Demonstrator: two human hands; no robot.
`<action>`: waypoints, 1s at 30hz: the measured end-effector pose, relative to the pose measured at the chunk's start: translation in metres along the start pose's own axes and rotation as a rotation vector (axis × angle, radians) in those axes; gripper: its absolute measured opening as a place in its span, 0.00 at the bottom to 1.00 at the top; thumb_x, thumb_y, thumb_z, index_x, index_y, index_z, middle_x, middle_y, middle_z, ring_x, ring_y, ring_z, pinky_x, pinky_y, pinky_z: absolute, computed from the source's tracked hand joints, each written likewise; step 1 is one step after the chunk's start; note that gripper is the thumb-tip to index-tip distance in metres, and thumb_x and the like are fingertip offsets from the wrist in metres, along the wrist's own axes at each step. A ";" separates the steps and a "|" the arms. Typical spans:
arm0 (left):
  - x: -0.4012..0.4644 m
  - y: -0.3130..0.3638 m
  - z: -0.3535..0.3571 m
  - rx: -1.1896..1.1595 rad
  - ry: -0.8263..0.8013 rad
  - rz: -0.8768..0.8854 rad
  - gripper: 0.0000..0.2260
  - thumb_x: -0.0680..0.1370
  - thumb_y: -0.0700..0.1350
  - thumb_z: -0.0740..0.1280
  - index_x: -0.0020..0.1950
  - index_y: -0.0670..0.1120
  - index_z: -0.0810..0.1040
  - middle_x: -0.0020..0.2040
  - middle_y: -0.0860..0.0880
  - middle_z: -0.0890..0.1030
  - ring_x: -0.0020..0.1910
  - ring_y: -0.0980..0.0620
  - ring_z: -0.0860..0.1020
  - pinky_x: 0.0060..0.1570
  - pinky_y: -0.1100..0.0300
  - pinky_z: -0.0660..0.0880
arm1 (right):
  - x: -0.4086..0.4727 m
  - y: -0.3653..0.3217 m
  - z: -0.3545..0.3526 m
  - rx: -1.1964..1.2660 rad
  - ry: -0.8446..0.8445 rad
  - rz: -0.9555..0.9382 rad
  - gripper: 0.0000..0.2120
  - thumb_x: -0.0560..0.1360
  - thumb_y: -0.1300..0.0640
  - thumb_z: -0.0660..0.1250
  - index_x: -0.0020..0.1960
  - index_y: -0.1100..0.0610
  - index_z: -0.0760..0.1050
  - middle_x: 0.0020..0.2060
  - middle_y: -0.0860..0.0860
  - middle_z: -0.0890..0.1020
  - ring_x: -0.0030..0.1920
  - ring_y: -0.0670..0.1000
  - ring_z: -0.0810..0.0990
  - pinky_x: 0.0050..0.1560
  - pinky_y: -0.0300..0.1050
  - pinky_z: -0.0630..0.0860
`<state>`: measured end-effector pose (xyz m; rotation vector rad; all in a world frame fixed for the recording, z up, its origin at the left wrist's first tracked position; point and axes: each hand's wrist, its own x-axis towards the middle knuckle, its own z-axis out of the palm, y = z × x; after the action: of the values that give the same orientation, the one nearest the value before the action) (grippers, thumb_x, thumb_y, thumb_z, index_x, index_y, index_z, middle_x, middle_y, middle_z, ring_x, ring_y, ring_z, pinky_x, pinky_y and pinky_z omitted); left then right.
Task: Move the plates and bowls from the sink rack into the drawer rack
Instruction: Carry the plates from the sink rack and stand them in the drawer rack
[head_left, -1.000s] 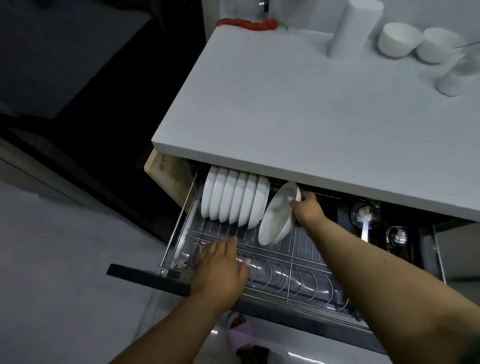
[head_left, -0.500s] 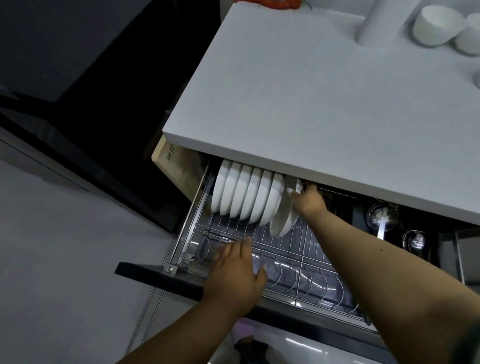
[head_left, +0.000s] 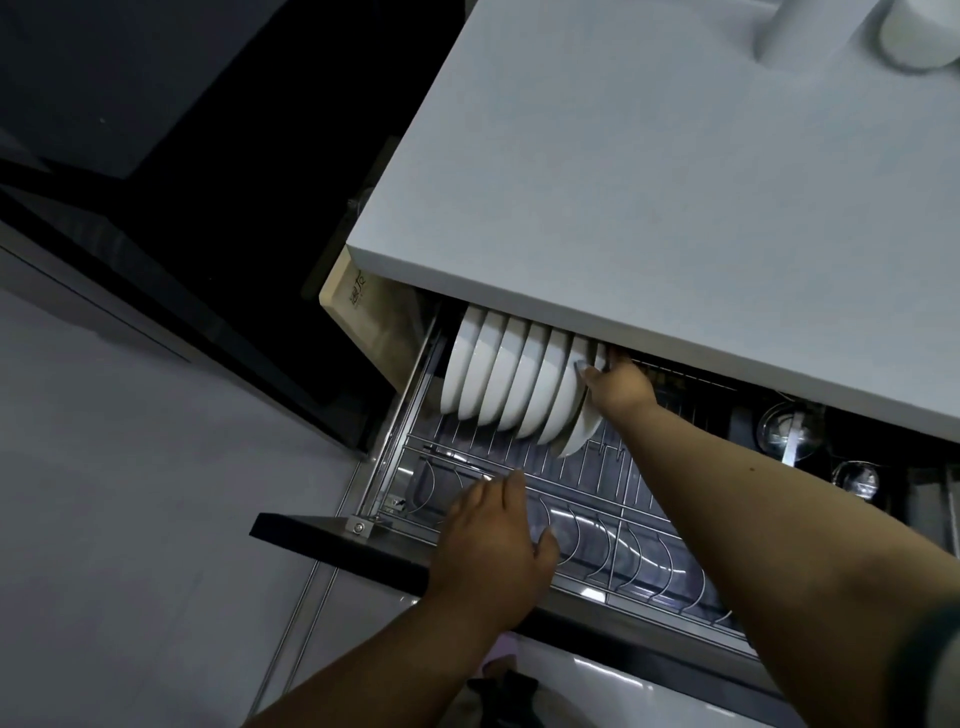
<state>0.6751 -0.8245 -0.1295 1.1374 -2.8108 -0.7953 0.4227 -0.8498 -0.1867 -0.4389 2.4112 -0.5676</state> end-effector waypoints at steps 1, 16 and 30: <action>0.000 0.000 0.000 0.001 -0.005 0.001 0.27 0.71 0.58 0.58 0.65 0.44 0.73 0.54 0.47 0.80 0.55 0.47 0.78 0.56 0.52 0.74 | 0.002 0.000 0.001 -0.005 0.000 0.004 0.28 0.77 0.43 0.61 0.70 0.60 0.65 0.65 0.60 0.74 0.67 0.62 0.69 0.61 0.49 0.70; 0.000 -0.003 0.001 0.012 -0.009 0.021 0.28 0.73 0.58 0.59 0.68 0.43 0.70 0.56 0.47 0.79 0.57 0.47 0.76 0.57 0.53 0.72 | 0.008 0.003 0.004 -0.015 0.001 -0.015 0.30 0.78 0.44 0.61 0.72 0.61 0.62 0.67 0.60 0.73 0.68 0.62 0.69 0.64 0.49 0.69; 0.009 0.011 -0.011 -0.059 -0.261 -0.104 0.22 0.79 0.55 0.59 0.71 0.49 0.66 0.64 0.47 0.76 0.60 0.47 0.74 0.57 0.56 0.73 | -0.135 0.065 -0.064 0.074 -0.019 -0.130 0.24 0.78 0.46 0.62 0.70 0.57 0.68 0.60 0.56 0.77 0.57 0.55 0.77 0.53 0.44 0.72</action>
<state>0.6634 -0.8281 -0.1162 1.2651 -2.9263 -1.1027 0.4728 -0.7172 -0.1062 -0.5691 2.3474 -0.7042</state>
